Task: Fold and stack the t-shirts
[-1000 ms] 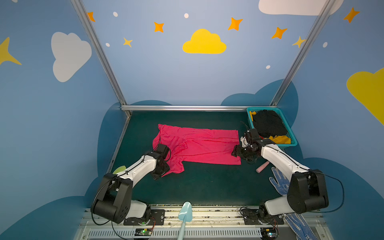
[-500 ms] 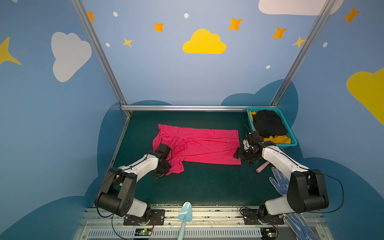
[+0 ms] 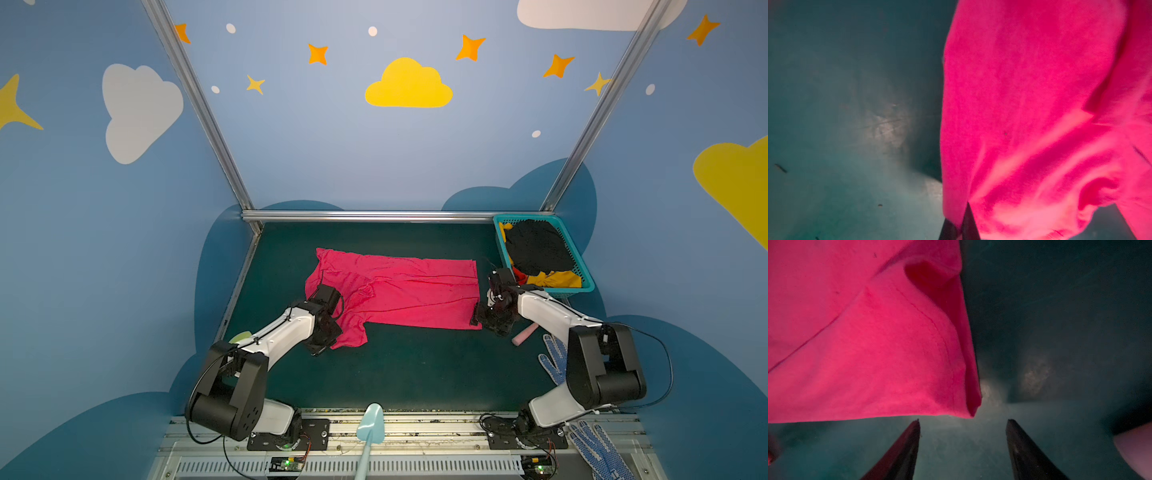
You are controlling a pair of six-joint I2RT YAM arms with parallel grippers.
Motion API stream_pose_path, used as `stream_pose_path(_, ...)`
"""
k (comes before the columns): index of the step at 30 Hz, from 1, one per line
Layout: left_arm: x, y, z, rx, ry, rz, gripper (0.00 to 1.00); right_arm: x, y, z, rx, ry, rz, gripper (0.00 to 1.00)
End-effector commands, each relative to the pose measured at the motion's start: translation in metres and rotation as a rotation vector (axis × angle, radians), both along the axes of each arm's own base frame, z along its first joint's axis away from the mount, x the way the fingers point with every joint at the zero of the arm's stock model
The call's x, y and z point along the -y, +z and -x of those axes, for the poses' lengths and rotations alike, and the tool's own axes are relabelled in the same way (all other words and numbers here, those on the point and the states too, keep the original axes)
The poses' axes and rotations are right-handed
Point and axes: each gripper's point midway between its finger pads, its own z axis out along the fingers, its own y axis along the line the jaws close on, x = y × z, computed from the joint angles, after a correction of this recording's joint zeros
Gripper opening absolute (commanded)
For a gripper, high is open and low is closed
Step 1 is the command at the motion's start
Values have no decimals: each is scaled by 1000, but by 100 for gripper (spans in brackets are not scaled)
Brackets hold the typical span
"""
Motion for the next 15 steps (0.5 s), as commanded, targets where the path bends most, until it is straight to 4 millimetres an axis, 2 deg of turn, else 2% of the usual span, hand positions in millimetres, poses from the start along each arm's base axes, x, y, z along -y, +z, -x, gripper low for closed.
stream_pose_path(1,-5,8,2,-2,-7,-25,5,3,-11,-1,-19,-22,14,61)
stream_pose_path(13,-5,25,-5,30,-23,-34,5,1,-18,-3,-46,-31,2,0)
stream_pose_path(15,-4,32,-11,48,-31,-36,5,0,-16,-5,-44,-27,-1,0)
